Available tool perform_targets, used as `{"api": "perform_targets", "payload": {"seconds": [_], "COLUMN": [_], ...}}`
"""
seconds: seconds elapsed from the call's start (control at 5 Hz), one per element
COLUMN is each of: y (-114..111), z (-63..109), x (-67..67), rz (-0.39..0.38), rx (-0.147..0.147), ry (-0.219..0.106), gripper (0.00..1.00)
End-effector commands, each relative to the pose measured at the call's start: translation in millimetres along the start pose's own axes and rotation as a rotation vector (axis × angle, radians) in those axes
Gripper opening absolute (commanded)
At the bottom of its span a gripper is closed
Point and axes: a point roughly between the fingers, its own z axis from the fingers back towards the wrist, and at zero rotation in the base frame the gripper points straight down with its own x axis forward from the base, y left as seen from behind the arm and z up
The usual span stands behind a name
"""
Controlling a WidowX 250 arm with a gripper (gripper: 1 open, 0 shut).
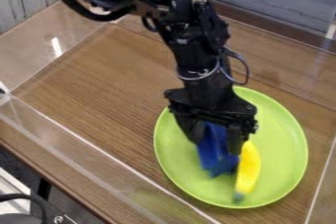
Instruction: Remove the blue object from inside the green plate and put it on the table
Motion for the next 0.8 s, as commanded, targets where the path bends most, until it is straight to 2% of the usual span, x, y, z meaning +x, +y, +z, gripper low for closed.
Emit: {"api": "perform_targets", "payload": {"seconds": [0.0, 0.2, 0.6], "y": [-7.7, -13.7, -20.8], "z": [-6.7, -6.8, -8.2], "x": [-10.5, -13.6, -15.6], "rz": [0.009, 0.018, 0.085], "rx": [0.004, 0.003, 0.001], "ry": [0.034, 0.032, 0.017], "gripper": [1.0, 0.0, 0.0]}}
